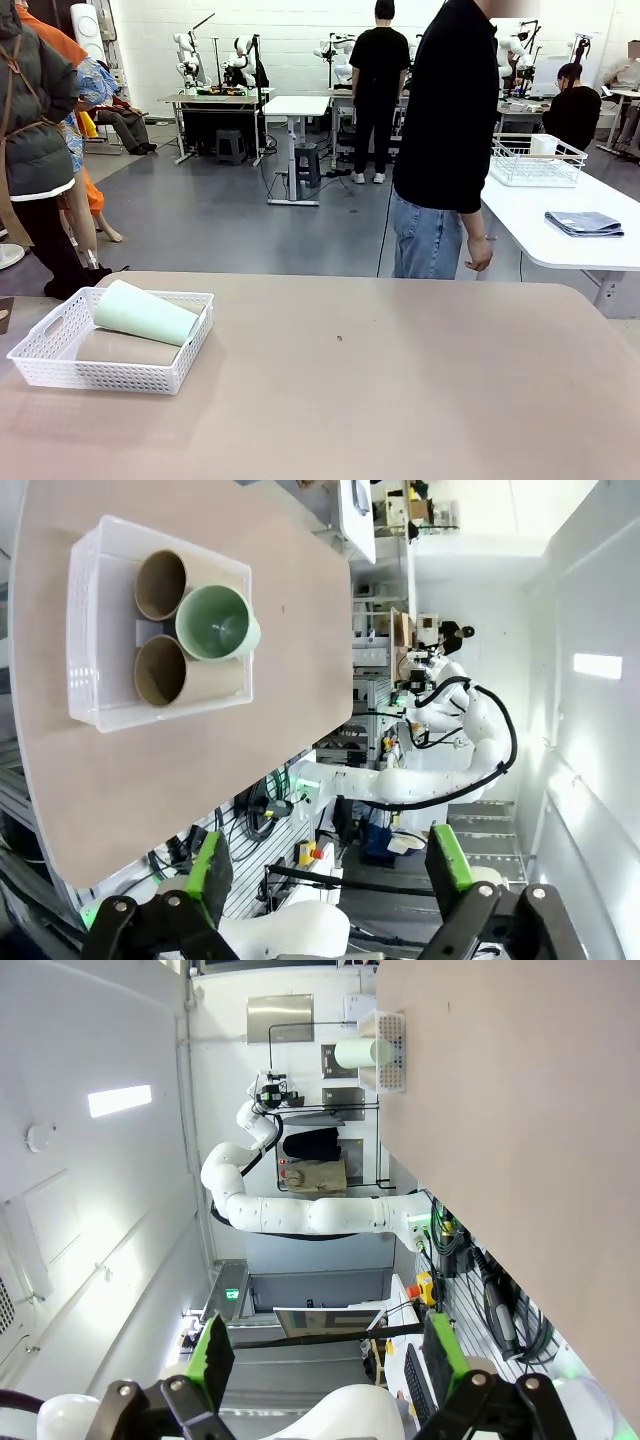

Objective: Clean and organize the cups into the basket.
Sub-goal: Move the Organizing basket back to the left side of the table.

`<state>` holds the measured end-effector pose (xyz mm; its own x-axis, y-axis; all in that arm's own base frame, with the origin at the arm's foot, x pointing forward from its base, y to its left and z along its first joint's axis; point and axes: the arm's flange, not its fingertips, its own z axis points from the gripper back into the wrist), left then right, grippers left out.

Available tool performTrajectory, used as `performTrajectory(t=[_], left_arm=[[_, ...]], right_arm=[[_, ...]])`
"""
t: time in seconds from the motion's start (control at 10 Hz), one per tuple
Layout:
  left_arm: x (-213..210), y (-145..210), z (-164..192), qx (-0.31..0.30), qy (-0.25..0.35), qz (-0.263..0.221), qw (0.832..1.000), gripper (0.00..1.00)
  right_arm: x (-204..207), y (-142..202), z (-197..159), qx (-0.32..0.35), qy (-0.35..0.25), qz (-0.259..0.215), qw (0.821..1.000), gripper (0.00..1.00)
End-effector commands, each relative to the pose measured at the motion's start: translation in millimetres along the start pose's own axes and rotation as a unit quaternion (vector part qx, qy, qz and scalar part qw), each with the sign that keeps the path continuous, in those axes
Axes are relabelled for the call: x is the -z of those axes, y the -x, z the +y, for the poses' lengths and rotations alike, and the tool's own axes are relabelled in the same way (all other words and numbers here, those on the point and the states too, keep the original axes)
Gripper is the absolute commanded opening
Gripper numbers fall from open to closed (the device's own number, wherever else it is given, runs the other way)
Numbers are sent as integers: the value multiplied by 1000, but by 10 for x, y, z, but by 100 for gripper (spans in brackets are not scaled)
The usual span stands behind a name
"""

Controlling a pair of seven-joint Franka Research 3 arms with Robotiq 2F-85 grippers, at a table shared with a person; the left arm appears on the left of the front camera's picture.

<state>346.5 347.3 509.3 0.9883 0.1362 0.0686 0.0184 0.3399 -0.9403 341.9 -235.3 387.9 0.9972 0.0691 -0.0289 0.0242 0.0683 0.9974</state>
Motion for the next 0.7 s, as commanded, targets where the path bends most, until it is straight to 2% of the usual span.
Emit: performTrajectory(t=[0.0,0.2,0.3,0.6], left_arm=[[-384,-54,131,8,24,-12,1000,100],[-404,-150,242,-12,37,7,999,100],[-35,-47,217,-8,17,-13,1000,100],[-35,-47,217,-8,17,-13,1000,100]], right_arm=[[-9,-6,22,6,1,-1,1000,100],[-9,-6,22,6,1,-1,1000,100],[-9,-6,22,6,1,-1,1000,100],[-9,-6,22,6,1,-1,1000,100]])
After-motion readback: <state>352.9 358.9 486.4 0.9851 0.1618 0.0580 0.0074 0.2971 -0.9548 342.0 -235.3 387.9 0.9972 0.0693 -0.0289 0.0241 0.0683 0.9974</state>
